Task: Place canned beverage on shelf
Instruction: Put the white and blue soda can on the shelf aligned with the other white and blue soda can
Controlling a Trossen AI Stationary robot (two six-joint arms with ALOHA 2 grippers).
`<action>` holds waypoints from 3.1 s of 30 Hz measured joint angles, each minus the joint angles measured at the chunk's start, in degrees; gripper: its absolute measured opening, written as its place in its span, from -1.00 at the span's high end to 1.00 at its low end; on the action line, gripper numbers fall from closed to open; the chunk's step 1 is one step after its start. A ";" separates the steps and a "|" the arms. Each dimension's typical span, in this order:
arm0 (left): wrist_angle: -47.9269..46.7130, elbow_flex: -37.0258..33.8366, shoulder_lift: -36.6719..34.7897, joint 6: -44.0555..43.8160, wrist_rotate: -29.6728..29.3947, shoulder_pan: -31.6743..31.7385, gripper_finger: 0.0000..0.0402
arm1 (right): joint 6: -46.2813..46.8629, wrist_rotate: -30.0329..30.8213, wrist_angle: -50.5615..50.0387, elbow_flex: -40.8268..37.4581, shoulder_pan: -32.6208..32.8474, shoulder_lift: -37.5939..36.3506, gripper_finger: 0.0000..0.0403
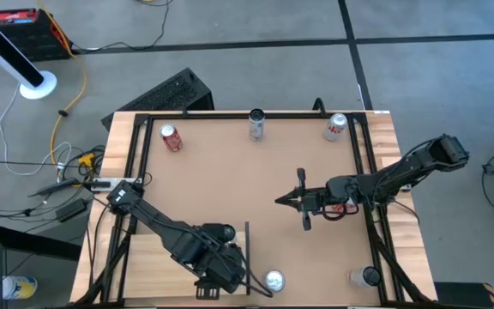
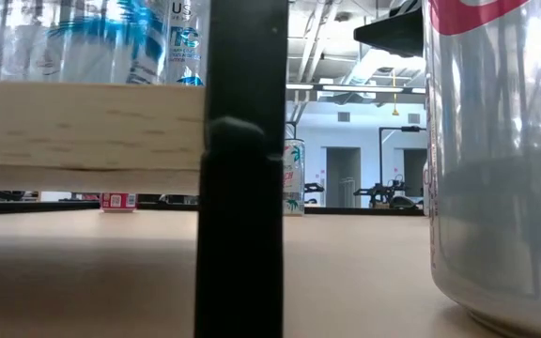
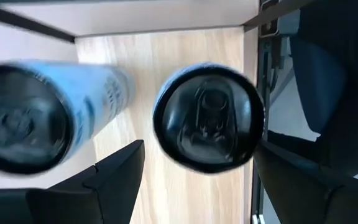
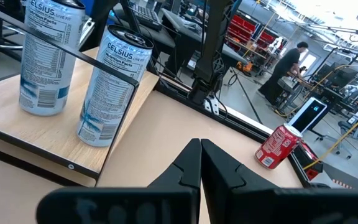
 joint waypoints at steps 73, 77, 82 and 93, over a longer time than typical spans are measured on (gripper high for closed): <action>-1.45 -0.17 -0.26 2.35 -1.85 -3.41 1.00 | 0.00 0.00 0.02 -0.11 0.00 -0.02 0.85; -0.31 -0.17 -0.26 2.58 -1.76 -3.41 1.00 | 0.00 0.00 0.02 -0.11 0.00 -0.02 0.85; -0.15 -0.17 -0.26 2.63 -0.30 -3.41 1.00 | 0.00 0.00 0.02 -0.11 0.00 -0.02 0.85; 1.02 -0.17 -0.26 3.17 -0.22 -3.41 1.00 | 0.00 0.00 0.02 -0.11 0.00 -0.02 0.85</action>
